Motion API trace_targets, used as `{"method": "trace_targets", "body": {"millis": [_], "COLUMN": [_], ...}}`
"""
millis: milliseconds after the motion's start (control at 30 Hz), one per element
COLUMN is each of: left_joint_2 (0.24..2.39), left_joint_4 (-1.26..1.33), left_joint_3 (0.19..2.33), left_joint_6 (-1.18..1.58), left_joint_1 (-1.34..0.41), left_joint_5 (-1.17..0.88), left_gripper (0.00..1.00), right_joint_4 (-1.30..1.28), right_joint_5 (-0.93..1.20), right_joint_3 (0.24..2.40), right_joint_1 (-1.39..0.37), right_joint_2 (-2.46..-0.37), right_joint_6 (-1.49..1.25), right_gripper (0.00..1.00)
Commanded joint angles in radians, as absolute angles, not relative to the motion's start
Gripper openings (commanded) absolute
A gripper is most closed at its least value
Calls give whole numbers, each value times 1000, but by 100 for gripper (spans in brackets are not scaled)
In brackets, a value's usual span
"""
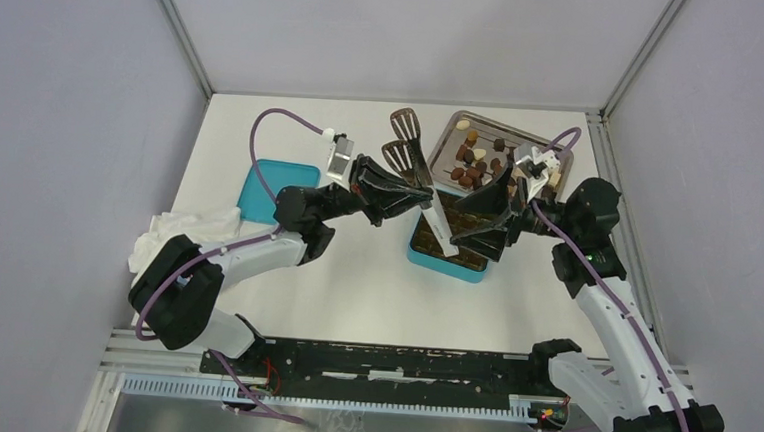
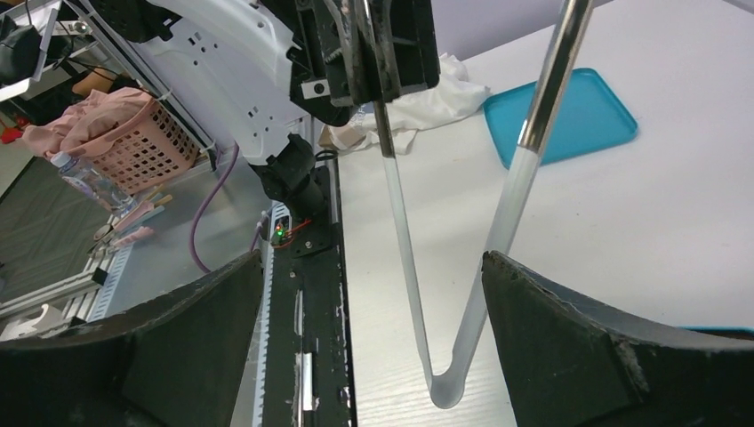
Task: Pack the chocolate
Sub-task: Pick up the clamp from the center of the board.
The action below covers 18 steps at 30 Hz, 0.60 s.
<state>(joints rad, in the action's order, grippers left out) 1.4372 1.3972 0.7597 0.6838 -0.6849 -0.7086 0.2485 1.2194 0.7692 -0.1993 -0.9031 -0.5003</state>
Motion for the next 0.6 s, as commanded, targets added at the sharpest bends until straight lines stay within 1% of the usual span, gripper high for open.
{"method": "trace_targets", "body": {"millis": [0, 100, 367, 567], "left_joint_2": [1441, 1457, 1466, 1512], "left_joint_4": [1567, 1604, 1612, 1654], "left_joint_3": [822, 838, 864, 903], "left_joint_6": [789, 830, 845, 875], "left_joint_1": [-683, -687, -709, -750], "left_joint_5": [-672, -673, -669, -653], "left_gripper": [2, 2, 2, 2], "right_joint_4": [171, 136, 130, 146], "right_joint_5": [1148, 1129, 1119, 1131], "right_joint_3": [769, 783, 792, 820], "right_joint_1": [-212, -215, -257, -290], "right_joint_2": [-907, -920, -948, -981], "right_joint_6": [-426, -396, -379, -385], "right_gripper": [98, 98, 98, 98]}}
